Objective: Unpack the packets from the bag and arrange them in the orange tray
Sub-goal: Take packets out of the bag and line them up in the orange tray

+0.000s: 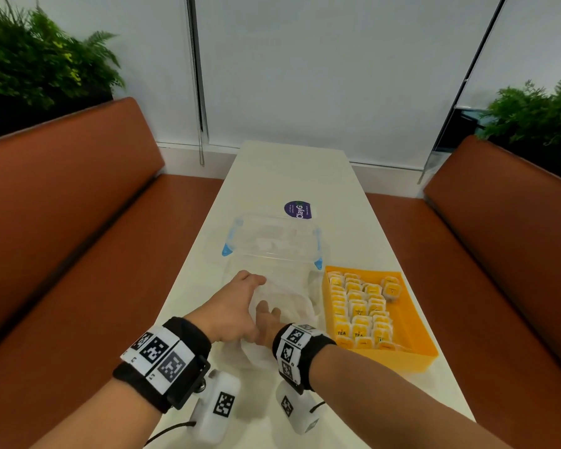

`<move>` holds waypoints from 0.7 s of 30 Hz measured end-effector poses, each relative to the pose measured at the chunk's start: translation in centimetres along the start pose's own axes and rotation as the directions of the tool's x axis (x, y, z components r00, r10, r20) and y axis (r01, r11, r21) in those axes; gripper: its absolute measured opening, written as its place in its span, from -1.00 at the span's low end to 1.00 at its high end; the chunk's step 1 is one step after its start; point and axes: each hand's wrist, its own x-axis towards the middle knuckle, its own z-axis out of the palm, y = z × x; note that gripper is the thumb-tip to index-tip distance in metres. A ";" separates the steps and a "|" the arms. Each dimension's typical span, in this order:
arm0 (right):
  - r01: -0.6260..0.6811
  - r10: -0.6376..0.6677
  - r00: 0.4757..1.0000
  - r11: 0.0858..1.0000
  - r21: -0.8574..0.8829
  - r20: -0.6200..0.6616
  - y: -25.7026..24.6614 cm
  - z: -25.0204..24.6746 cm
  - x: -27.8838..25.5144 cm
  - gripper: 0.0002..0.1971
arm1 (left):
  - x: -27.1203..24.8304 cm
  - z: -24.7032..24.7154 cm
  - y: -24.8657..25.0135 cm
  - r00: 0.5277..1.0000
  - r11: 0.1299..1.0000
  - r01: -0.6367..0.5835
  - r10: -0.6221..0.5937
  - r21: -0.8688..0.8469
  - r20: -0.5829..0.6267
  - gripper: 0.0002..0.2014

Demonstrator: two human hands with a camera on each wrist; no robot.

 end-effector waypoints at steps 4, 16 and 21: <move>-0.024 0.023 1.000 0.999 -0.033 -0.004 -0.5 0.5 0.0 -0.61 | -0.2 0.0 -0.3 1.000 1.000 -0.012 0.012 0.005 -0.011 -0.03; 0.018 -0.020 0.999 0.999 0.045 0.050 0.2 1.5 2.0 -0.41 | -0.1 -0.4 -0.8 1.000 1.000 0.014 -0.014 0.012 -0.022 -0.05; 0.020 -0.017 0.990 1.000 -0.019 0.142 -0.3 0.7 1.7 -0.40 | 0.2 -0.6 -0.9 0.997 0.997 0.065 -0.064 0.039 -0.035 -0.06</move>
